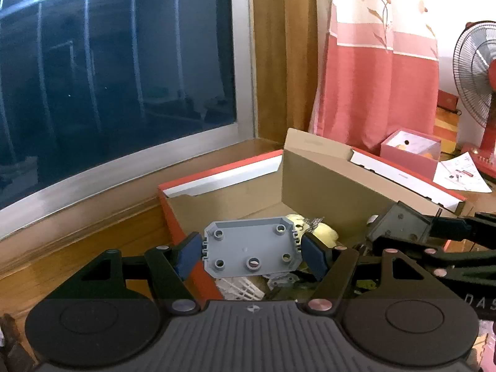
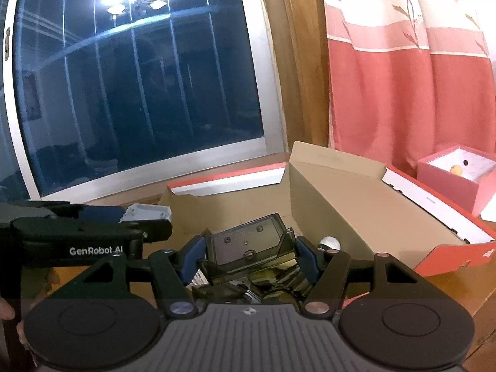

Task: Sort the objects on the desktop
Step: 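Carry the grey plate and dark case in both tools to the box, then lower the grey plate and dark case into the box and open both tools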

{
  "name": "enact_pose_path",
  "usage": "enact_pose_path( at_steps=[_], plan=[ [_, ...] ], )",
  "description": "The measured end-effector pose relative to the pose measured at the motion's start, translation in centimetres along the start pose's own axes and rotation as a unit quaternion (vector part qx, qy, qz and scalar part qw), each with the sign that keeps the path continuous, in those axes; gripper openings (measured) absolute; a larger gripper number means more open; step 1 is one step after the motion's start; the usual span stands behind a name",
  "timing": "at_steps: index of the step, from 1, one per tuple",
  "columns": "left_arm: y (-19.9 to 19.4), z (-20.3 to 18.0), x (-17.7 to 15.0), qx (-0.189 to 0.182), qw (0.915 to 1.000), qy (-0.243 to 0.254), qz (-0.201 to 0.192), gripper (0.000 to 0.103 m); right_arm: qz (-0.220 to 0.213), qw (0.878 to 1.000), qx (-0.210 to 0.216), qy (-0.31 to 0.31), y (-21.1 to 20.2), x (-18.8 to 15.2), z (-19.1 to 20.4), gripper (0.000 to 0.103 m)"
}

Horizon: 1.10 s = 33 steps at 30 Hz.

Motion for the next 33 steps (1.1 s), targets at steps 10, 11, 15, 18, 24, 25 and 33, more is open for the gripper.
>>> enact_pose_path(
  at_steps=[10, 11, 15, 18, 24, 25, 33],
  plan=[
    [1.0, -0.8, 0.0, -0.017, 0.9998, 0.01, 0.007, 0.069, 0.001, 1.0, -0.024, 0.019, 0.1, -0.4, -0.8, 0.066],
    [1.0, -0.9, -0.1, -0.019, 0.9997, 0.012, 0.007, 0.069, 0.0, 0.999, -0.026, 0.02, 0.1, -0.4, -0.9, 0.066],
    [1.1, -1.1, -0.2, -0.023, 0.9996, 0.014, 0.008, 0.069, 0.002, 0.999, -0.031, 0.021, 0.1, -0.4, -0.8, 0.066],
    [1.1, -1.1, -0.2, -0.024, 0.9996, 0.014, 0.008, 0.069, 0.003, 0.999, -0.034, 0.021, 0.1, -0.5, -0.8, 0.066],
    [1.0, -1.1, -0.3, -0.026, 0.9995, 0.013, 0.009, 0.069, 0.005, 0.999, -0.038, 0.023, 0.0, -0.7, -1.0, 0.066],
    [1.0, -1.2, -0.4, -0.026, 0.9995, 0.014, 0.009, 0.069, 0.006, 0.999, -0.039, 0.024, 0.0, -0.7, -1.0, 0.066],
    [1.0, -1.4, -0.5, -0.026, 0.9995, 0.015, 0.012, 0.069, 0.001, 0.998, -0.052, 0.03, -1.5, -1.7, 0.2, 0.066]
  ],
)
Point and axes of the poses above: each gripper's, at about its wrist camera, not at the fingertips, and y roughly the way its jaws point, z to its left, x to its top, the point moved 7 cm from there along y, roughly the way its jaws point, and after that the axes turned 13 degrees about x, right-handed, at the moved point
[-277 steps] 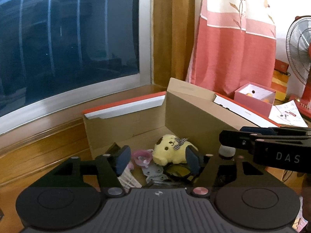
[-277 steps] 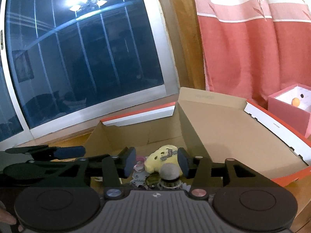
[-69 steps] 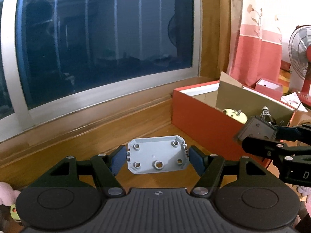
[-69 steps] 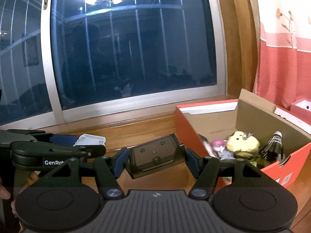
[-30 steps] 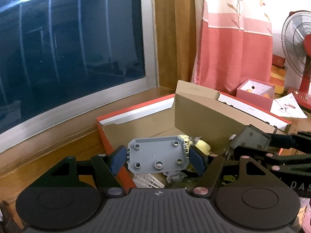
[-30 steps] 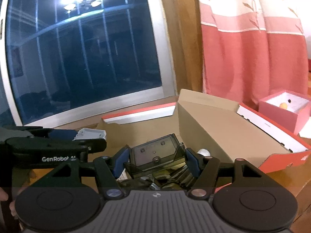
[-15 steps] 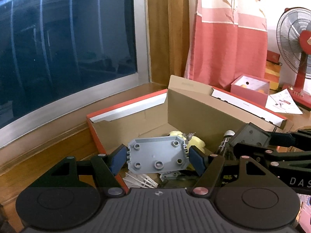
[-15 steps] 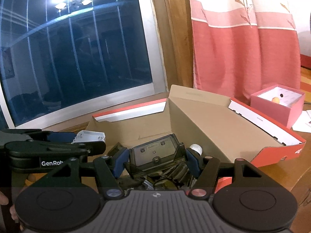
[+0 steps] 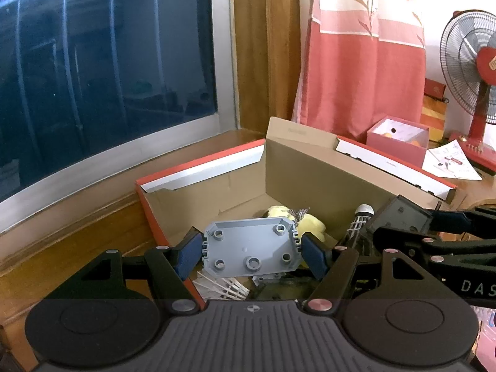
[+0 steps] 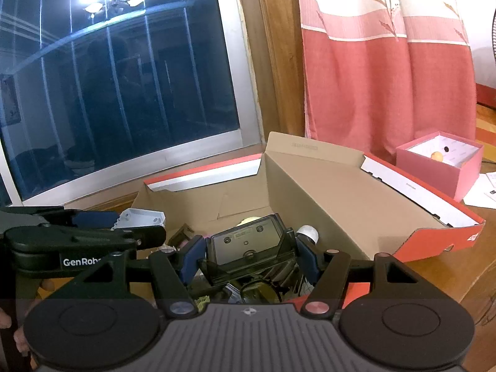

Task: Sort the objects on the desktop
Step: 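Lower the grey plate and dark case into the box and open both tools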

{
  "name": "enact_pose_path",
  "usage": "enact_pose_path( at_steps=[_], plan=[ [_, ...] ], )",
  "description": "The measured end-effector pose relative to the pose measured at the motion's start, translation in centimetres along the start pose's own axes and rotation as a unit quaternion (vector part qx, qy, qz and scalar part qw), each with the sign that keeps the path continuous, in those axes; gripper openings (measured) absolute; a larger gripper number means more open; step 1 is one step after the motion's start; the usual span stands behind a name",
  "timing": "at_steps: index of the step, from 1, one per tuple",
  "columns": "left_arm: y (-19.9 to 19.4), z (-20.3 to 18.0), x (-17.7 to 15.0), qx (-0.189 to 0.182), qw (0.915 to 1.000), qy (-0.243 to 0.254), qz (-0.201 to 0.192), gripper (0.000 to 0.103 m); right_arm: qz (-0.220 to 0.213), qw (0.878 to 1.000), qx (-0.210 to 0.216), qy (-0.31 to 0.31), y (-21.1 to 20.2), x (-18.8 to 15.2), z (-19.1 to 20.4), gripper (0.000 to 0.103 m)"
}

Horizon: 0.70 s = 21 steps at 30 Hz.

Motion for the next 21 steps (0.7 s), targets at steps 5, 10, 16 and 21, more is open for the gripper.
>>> enact_pose_path(
  at_steps=[5, 10, 16, 21],
  plan=[
    [-0.05, 0.08, -0.08, 0.002, 1.0, -0.002, 0.002, 0.069, 0.002, 1.0, 0.001, 0.0, 0.15, 0.01, -0.14, 0.066],
    [-0.08, 0.12, -0.13, 0.004, 1.0, -0.003, 0.003, 0.069, 0.002, 1.0, 0.001, 0.0, 0.2, 0.12, -0.21, 0.066],
    [-0.09, 0.09, -0.1, 0.006, 1.0, -0.004, 0.003, 0.069, 0.002, 1.0, 0.001, 0.0, 0.35, 0.29, -0.33, 0.066],
    [0.01, 0.04, -0.1, 0.006, 1.0, -0.004, 0.004, 0.07, 0.002, 1.0, 0.003, -0.001, 0.48, 0.39, -0.38, 0.066]
  ],
)
Point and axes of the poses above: each gripper's, at about its wrist camera, not at the fingertips, and y roughly the way its jaws point, z to its left, x to its top, the point moved 7 cm from there along y, roughly the way its jaws point, and after that the axes turned 13 degrees about x, right-handed, at the moved point
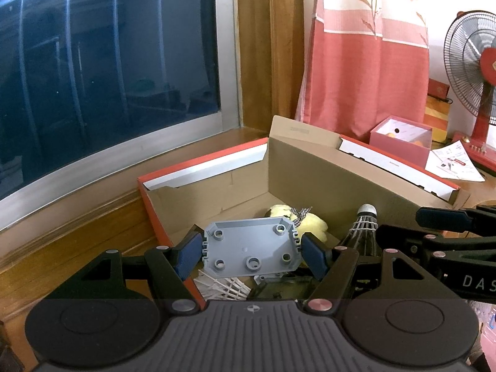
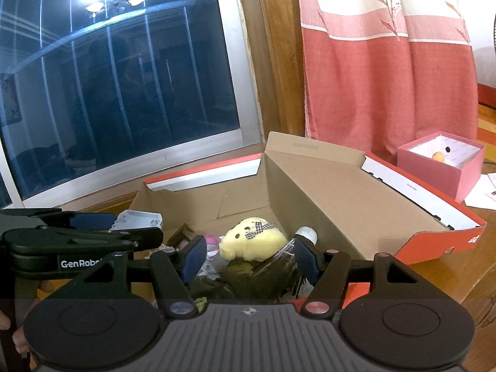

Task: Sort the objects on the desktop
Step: 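Lower the grey plate and dark case into the box and open both tools, then move both open tools back over the cluttered desk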

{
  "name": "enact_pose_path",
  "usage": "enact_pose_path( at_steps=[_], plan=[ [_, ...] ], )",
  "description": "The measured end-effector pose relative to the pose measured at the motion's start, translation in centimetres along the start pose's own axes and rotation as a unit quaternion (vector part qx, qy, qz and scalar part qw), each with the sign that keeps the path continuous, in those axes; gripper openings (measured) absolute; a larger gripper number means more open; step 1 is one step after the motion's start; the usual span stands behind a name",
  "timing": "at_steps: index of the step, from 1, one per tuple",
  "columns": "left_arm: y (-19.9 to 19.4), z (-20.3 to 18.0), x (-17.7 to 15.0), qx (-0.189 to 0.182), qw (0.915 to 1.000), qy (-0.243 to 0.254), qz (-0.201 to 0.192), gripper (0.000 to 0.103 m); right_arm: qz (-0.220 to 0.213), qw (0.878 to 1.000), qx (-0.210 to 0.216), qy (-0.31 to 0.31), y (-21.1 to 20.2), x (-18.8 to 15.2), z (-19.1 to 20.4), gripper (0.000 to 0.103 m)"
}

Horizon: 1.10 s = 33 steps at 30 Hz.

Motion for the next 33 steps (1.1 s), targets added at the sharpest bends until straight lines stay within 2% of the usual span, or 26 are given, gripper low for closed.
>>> enact_pose_path(
  at_steps=[22, 33],
  plan=[
    [0.0, 0.2, 0.0, 0.014, 0.9998, -0.012, 0.005, 0.077, 0.01, 1.0, 0.012, -0.005, 0.4, 0.3, -0.2, 0.066],
    [-1.3, 2.7, -0.7, 0.063, 0.9965, -0.054, 0.003, 0.082, 0.017, 0.997, 0.061, -0.034, 1.5, 0.9, 1.4, 0.071]
  ],
)
Point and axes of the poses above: each gripper's, at about its wrist camera, not at the fingertips, and y roughly the way its jaws point, z to its left, x to its top, the point moved 7 cm from there along y, roughly the way its jaws point, and after that the axes turned 13 degrees about x, right-handed, at the moved point
